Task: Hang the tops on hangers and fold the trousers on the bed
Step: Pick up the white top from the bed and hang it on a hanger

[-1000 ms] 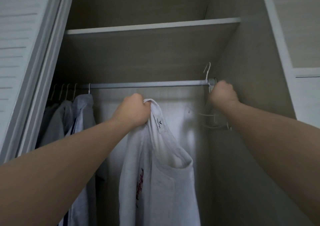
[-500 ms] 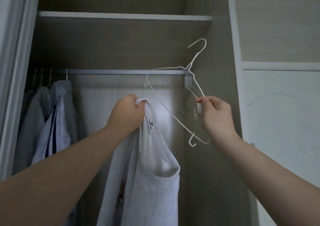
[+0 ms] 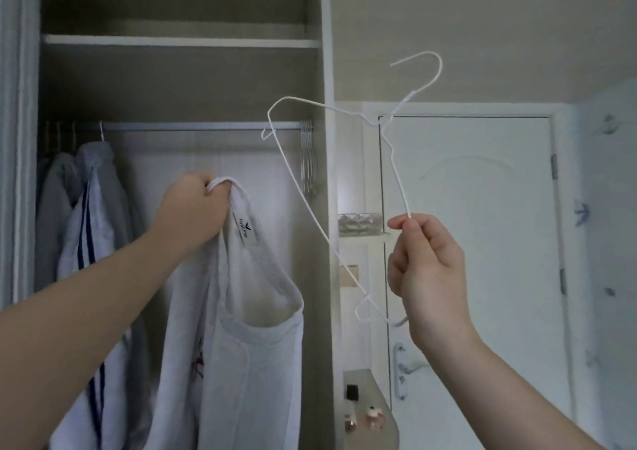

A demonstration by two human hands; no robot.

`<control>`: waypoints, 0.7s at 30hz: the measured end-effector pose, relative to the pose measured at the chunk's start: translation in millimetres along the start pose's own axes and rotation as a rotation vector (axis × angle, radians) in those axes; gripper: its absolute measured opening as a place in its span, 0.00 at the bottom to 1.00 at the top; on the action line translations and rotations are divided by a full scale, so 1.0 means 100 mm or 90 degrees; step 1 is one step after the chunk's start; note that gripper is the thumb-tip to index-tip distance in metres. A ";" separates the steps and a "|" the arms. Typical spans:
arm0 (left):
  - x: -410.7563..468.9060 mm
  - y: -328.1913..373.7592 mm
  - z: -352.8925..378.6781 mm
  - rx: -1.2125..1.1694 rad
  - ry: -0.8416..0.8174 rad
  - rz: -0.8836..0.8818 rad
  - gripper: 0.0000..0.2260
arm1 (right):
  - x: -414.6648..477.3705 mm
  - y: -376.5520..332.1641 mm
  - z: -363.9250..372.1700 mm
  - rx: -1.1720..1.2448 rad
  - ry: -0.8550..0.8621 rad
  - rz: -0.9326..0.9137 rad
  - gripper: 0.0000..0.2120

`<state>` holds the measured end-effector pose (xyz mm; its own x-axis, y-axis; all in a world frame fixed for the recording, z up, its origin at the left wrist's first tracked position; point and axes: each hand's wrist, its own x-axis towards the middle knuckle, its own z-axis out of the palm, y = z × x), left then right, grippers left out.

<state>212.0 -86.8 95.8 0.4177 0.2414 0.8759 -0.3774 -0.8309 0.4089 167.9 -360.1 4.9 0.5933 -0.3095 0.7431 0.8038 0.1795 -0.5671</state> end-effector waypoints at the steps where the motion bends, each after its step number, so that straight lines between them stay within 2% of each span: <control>1: -0.15 0.13 -0.02 0.006 -0.002 -0.010 0.18 | -0.10 -0.06 -0.18 0.007 -0.012 0.009 0.13; 5: -0.75 0.59 0.02 -0.009 -0.025 -0.036 0.17 | -0.34 -0.28 -0.79 -0.033 -0.086 0.140 0.05; 7: -1.03 0.77 0.04 0.018 -0.081 -0.067 0.17 | -0.34 -0.39 -1.05 -0.048 -0.073 0.236 0.08; 10: -1.37 0.91 0.07 0.055 -0.164 -0.074 0.19 | -0.34 -0.51 -1.41 -0.083 -0.070 0.298 0.13; 14: -1.93 0.99 0.04 0.063 -0.235 -0.100 0.18 | -0.77 -0.84 -2.05 -0.075 -0.209 0.240 0.14; 17: -2.33 1.08 0.02 0.067 -0.301 -0.111 0.18 | -1.20 -1.17 -2.43 -0.141 -0.311 0.216 0.12; 21: -2.76 1.23 0.01 0.053 -0.361 -0.089 0.17 | -1.70 -1.42 -2.68 -0.249 -0.368 0.213 0.13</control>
<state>51.1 -255.9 -96.2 0.8444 0.0641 0.5318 -0.2304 -0.8528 0.4687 -58.0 -582.7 -136.2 0.8161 0.2590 0.5165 0.5684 -0.1991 -0.7983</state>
